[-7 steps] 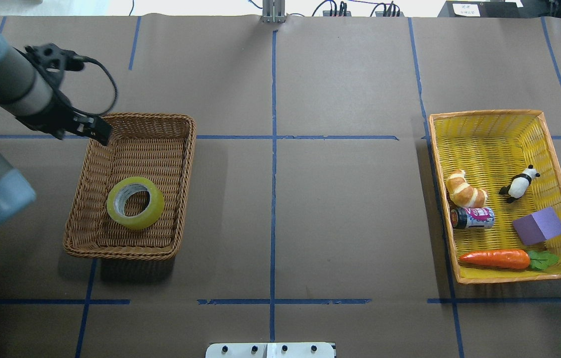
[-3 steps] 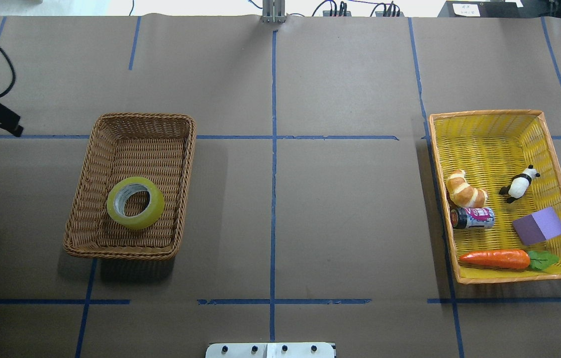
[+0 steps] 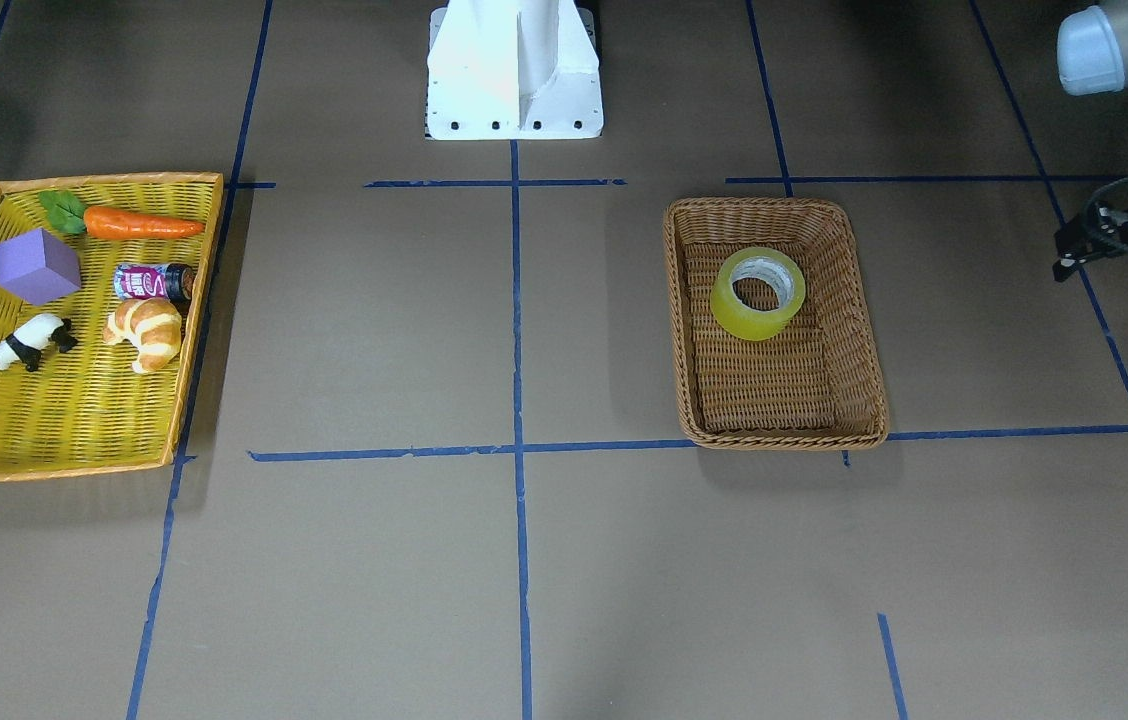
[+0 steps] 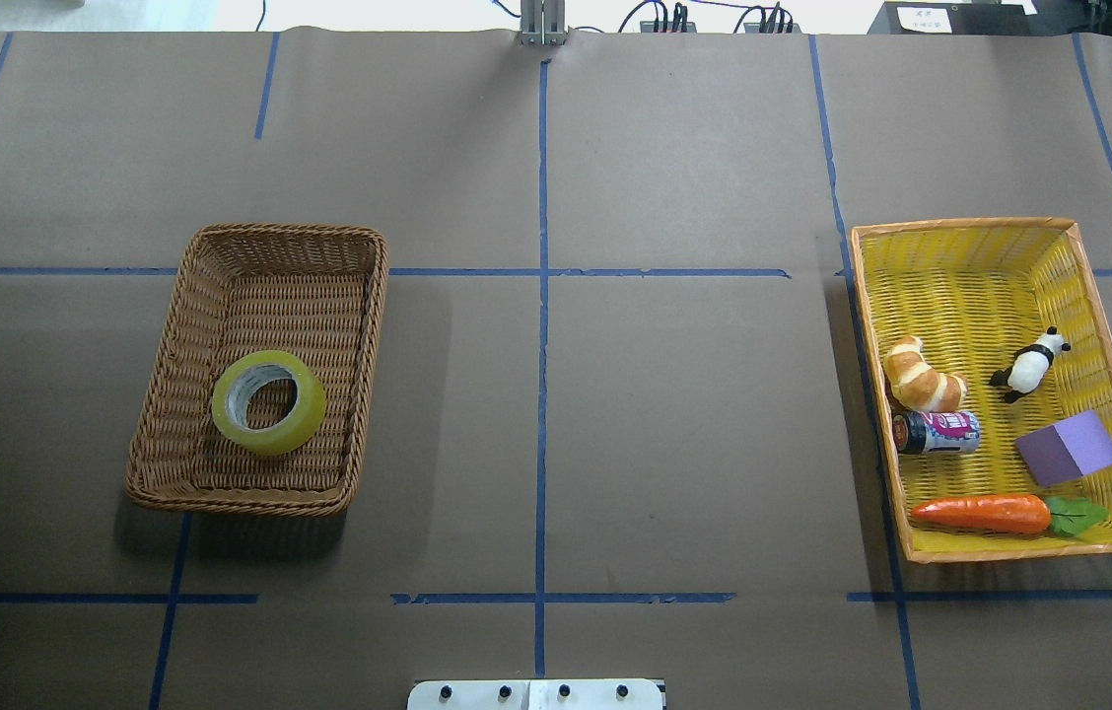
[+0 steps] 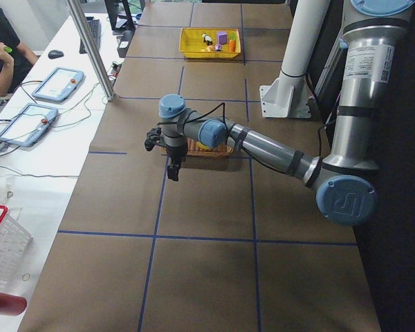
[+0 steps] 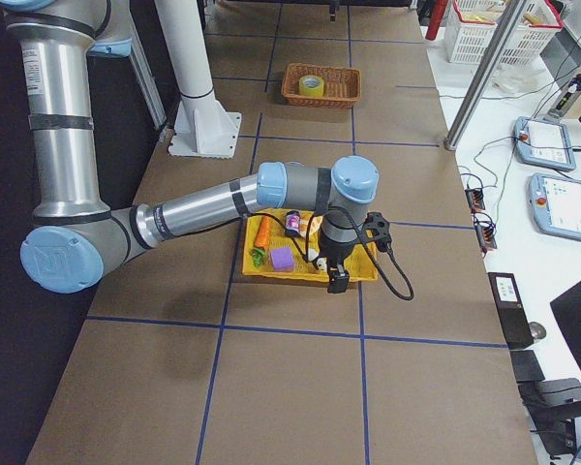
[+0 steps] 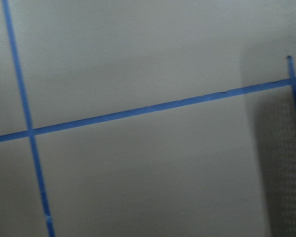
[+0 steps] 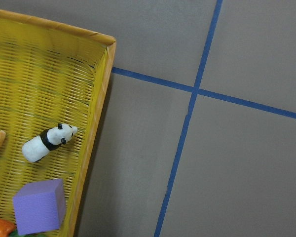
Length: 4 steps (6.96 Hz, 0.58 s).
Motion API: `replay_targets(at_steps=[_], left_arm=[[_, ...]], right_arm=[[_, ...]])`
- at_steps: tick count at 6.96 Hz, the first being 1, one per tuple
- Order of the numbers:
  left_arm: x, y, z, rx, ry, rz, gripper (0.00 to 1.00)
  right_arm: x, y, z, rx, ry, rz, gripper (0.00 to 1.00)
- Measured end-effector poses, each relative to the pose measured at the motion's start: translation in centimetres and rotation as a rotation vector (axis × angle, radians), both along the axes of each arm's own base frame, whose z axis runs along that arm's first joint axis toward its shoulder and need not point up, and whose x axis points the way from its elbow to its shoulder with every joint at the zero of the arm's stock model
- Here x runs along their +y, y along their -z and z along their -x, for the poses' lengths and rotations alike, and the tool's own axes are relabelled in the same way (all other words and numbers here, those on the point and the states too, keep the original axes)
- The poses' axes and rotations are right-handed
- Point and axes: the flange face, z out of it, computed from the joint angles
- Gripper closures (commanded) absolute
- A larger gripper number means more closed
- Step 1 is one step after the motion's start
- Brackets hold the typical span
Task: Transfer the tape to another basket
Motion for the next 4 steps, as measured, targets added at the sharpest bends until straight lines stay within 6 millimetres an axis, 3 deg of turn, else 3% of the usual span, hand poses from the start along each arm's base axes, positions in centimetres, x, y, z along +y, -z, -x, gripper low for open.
replay_targets(at_steps=[2, 4], left_arm=[[0.1, -2.5, 3.1, -0.017, 0.027, 0.027, 0.00], [-0.1, -6.3, 9.8, -0.040, 0.051, 0.044, 0.00]], right_arm=[[0.9, -3.0, 0.0, -0.001, -0.001, 0.024, 0.00], [2.5, -7.3, -0.3, -0.015, -0.015, 0.014, 0.00]])
